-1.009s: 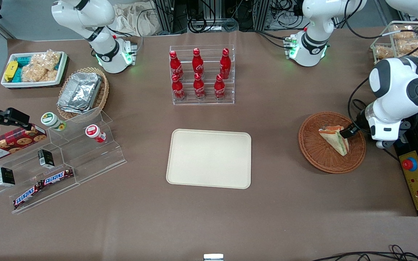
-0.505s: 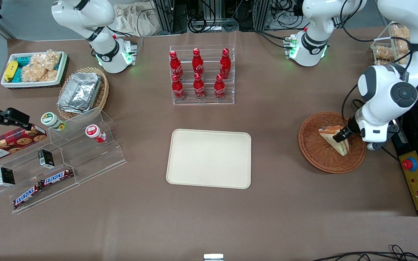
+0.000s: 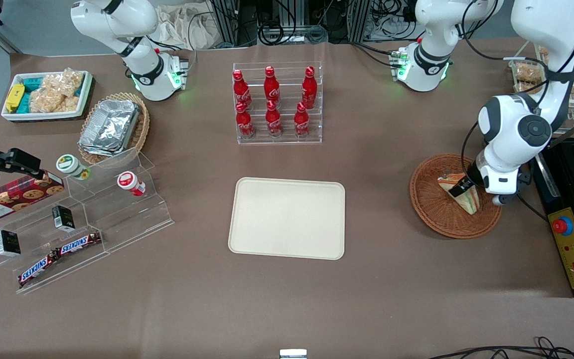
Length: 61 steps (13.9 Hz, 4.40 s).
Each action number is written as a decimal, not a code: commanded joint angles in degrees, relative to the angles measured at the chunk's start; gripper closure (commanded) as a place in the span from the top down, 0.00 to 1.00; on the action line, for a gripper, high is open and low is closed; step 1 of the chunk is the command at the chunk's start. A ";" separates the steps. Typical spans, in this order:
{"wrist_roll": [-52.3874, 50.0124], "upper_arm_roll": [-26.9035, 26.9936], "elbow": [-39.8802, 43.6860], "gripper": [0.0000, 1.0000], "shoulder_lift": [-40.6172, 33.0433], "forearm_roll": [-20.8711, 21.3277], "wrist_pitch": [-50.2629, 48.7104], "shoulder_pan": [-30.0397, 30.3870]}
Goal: Place sandwich from basket to tray
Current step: 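Close the left gripper on the wrapped sandwich's edge, then lift the sandwich with the left gripper and carry it toward the tray, then lower the held sandwich onto the cream tray and open the left gripper, then raise the left gripper and withdraw it back toward the basket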
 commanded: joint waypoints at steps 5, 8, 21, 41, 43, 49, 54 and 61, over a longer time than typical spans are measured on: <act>-0.24 0.08 0.40 0.00 0.93 0.66 1.49 0.09; -0.24 -0.01 1.62 0.00 -0.90 0.75 -1.22 0.09; 7.32 -8.97 57.50 0.00 11.01 0.32 -58.98 -14.74; -4.03 -9.06 58.84 0.00 36.09 1.19 -26.64 -32.69; -3.76 -8.98 58.84 0.00 36.26 1.19 -26.55 -32.69; -2.61 -8.98 58.49 0.75 36.18 2.86 -26.46 -32.43; -3.57 -8.98 58.67 1.00 33.20 2.34 -27.34 -31.64; -3.76 -8.71 53.16 1.00 18.37 2.25 -38.24 -27.61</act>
